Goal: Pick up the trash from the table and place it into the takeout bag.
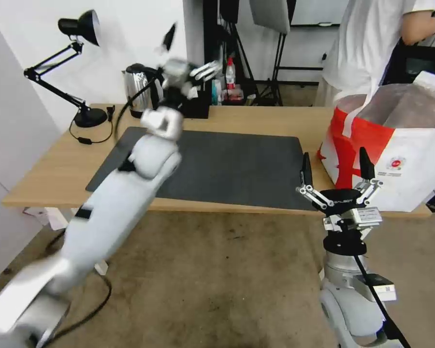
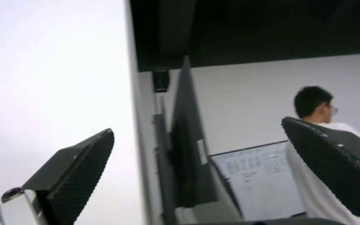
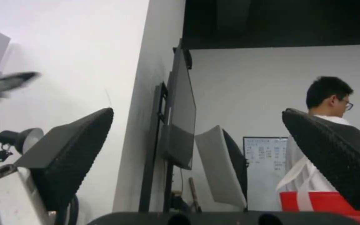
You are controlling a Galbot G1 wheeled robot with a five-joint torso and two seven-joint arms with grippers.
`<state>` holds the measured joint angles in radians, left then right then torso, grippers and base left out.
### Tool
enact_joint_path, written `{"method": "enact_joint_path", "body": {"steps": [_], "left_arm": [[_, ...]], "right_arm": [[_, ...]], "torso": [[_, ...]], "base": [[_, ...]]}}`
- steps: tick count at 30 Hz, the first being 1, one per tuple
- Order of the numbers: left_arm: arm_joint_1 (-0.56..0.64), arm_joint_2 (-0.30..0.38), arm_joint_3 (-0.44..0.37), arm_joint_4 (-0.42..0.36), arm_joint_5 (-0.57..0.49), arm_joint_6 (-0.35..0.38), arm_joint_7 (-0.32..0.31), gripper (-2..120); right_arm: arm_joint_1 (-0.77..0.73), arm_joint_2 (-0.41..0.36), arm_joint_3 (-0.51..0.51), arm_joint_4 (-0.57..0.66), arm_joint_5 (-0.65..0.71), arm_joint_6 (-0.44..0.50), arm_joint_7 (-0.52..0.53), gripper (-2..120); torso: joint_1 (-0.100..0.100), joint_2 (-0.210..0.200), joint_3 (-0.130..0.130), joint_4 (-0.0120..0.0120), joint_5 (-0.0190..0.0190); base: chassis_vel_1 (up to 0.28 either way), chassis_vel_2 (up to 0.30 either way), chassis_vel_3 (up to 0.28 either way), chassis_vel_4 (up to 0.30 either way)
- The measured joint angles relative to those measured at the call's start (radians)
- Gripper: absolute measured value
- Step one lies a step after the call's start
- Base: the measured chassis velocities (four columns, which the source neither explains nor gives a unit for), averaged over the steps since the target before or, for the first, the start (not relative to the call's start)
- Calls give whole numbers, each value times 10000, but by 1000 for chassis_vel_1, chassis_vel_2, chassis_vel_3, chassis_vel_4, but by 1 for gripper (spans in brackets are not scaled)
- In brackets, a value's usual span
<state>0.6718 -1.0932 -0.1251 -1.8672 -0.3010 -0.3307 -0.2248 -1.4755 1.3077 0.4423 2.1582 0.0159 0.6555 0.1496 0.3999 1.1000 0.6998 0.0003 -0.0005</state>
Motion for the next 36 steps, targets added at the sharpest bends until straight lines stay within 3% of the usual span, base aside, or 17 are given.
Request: {"method": "enact_joint_path", "body": {"steps": [2,7,12,23,36], "left_arm": [[1754,27,-1320,-947,383,-34,293,100],[3259,-85,-2336,-1831,539,-66,356,100],[4825,-819,-3321,-2592,1023,-403,784,100],[6842,-2506,-3936,-3025,2058,-1190,1387,100],[7737,-3193,-4083,-3092,2369,-1974,1843,100]], "right_arm": [[34,-9,-70,-64,-24,-17,-31,100],[99,-119,-74,-198,-31,-21,-39,100],[173,-238,22,-331,8,-21,-25,100],[86,-331,89,-363,63,3,-4,100],[163,-338,145,-478,74,42,-11,100]], "torso": [[-1,0,0,2,1],[0,0,0,-1,4],[-1,1,0,-3,7],[-1,1,1,-3,7],[1,-1,2,-3,5]], "base": [[0,0,0,0],[0,0,0,0],[0,0,0,0],[0,0,0,0],[0,0,0,0]]}}
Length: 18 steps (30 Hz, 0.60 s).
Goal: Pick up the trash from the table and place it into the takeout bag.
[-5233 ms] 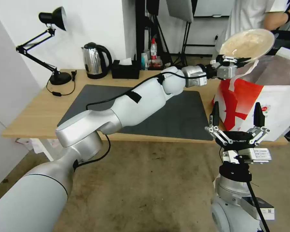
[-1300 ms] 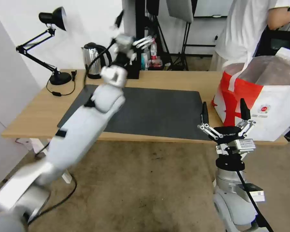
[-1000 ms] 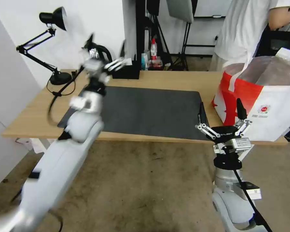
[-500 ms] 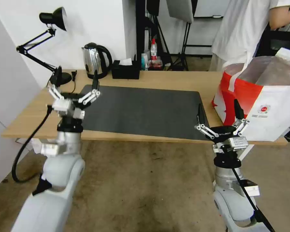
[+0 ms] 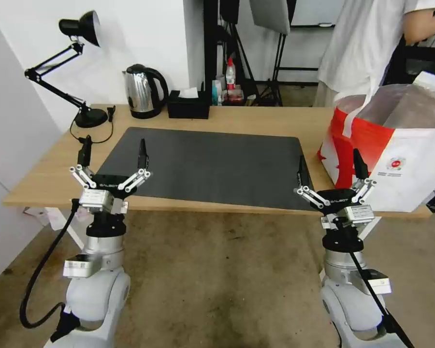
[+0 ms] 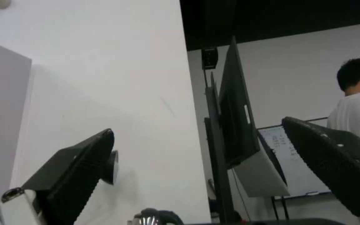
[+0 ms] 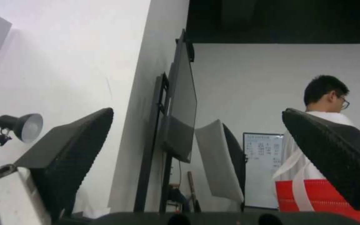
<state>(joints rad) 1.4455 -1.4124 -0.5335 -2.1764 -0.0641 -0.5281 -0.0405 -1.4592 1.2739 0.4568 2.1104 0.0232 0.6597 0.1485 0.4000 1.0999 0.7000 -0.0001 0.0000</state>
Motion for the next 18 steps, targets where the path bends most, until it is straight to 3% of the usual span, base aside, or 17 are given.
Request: {"method": "enact_joint_path", "body": {"steps": [18], "left_arm": [[232,-574,121,182,338,-636,340,100]], "right_arm": [[9,46,38,-173,-2,103,29,100]], "torso": [[0,1,0,0,0]], "base": [[0,0,0,0]]}}
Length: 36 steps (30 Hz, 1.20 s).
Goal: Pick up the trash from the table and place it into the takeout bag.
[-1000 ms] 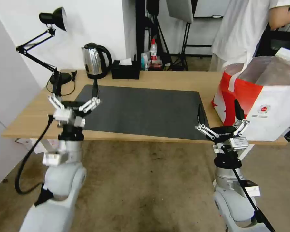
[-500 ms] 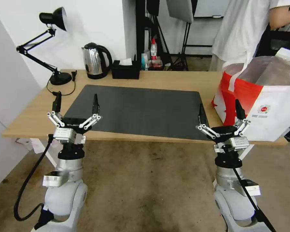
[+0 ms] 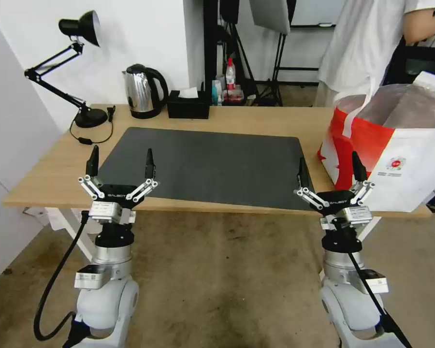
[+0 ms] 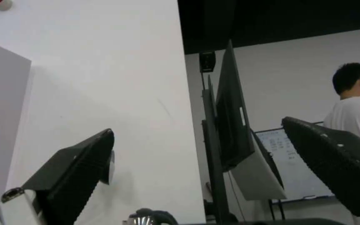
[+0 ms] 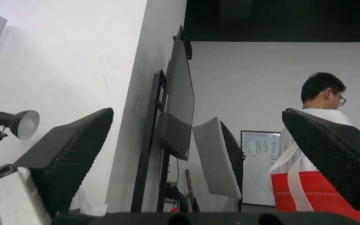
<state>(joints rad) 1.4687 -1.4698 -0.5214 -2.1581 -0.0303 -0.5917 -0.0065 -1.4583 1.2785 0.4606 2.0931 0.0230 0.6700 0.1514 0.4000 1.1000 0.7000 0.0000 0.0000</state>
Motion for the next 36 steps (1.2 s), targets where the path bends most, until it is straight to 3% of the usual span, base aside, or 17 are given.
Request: {"method": "enact_joint_path", "body": {"steps": [36], "left_arm": [[314,-309,91,14,-21,-513,417,100]], "right_arm": [[-361,64,102,117,-92,259,-62,100]], "torso": [[0,0,0,0,0]], "base": [[0,0,0,0]]}}
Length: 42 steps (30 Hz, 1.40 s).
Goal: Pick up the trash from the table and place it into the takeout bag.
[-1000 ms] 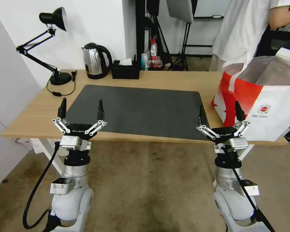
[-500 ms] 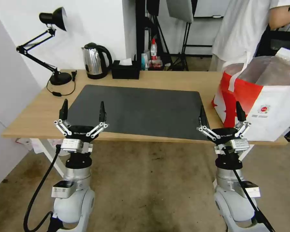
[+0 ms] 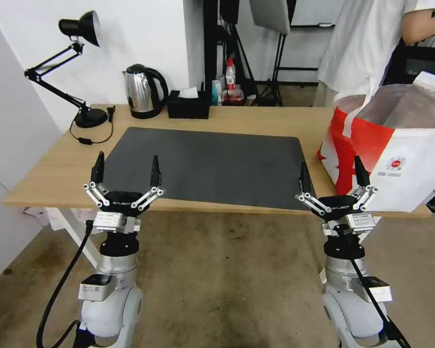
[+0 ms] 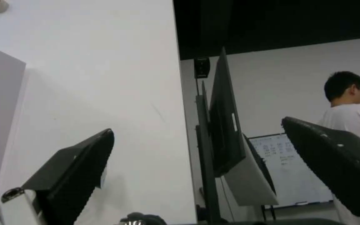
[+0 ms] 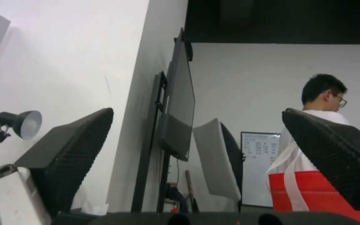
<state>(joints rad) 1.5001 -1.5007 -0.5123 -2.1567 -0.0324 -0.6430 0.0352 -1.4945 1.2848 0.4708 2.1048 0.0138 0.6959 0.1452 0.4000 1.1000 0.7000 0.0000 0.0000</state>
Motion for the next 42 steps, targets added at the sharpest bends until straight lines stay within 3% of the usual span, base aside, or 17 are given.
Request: {"method": "enact_joint_path", "body": {"steps": [42], "left_arm": [[-3,4,-1,5,5,17,-9,100]], "right_arm": [[6,0,-1,-6,1,-1,-4,100]], "torso": [[0,0,0,0,0]], "base": [[0,0,0,0]]}}
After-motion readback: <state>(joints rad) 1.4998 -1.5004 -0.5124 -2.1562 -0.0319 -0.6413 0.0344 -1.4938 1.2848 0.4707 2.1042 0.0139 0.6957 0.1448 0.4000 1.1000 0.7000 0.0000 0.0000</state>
